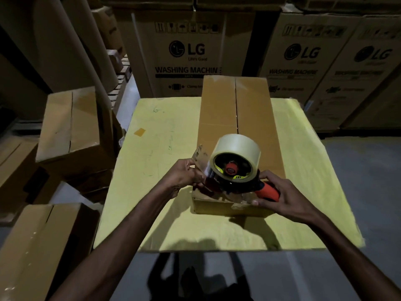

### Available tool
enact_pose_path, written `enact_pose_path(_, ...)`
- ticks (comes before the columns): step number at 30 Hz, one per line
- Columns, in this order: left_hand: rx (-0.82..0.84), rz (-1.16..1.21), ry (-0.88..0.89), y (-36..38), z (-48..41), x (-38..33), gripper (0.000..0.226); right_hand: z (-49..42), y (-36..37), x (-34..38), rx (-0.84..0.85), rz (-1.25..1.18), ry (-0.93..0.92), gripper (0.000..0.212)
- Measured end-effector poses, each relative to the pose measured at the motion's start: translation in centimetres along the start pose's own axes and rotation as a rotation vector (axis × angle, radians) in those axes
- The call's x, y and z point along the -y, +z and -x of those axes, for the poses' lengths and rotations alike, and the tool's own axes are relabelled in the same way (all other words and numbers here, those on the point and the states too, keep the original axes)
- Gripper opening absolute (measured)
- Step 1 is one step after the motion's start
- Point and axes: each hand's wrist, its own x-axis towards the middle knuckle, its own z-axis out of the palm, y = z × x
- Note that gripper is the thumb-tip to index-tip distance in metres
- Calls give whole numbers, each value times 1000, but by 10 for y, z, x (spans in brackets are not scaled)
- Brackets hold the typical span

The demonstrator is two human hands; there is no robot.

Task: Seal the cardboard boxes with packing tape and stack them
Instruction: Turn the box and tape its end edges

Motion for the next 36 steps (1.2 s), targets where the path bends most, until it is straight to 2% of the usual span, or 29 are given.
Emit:
enact_pose_path(3, -40, 4, 11, 0, 0, -1, 27, -11, -4, -4, 21, 4, -10, 45)
enact_pose_path(10, -253, 17, 41, 12, 18, 33, 51, -26, -7, -17, 158, -6, -38, 46)
enact_pose_path(19, -464, 10, -75, 21, 40, 47, 24, -45, 2, -16, 272, 100, -175, 49)
enact_pose_path(20, -496, -5, -80, 23, 42, 44, 28, -47, 3, -15, 277, 107, -184, 49)
enact_pose_path(22, -562, -14, -44, 26, 45, 41, 30, -51, 3, -16, 274, 118, -200, 49)
enact_pose_path(27, -641, -26, 35, 33, 47, 51, 14, -56, 3, -22, 274, 163, -228, 49)
enact_pose_path(31, -712, -100, 64, 36, 45, 62, 33, -56, 7, -26, 292, 213, -246, 48)
enact_pose_path(36, -715, -7, 65, 36, 43, 72, 31, -60, 7, -26, 307, 218, -245, 49)
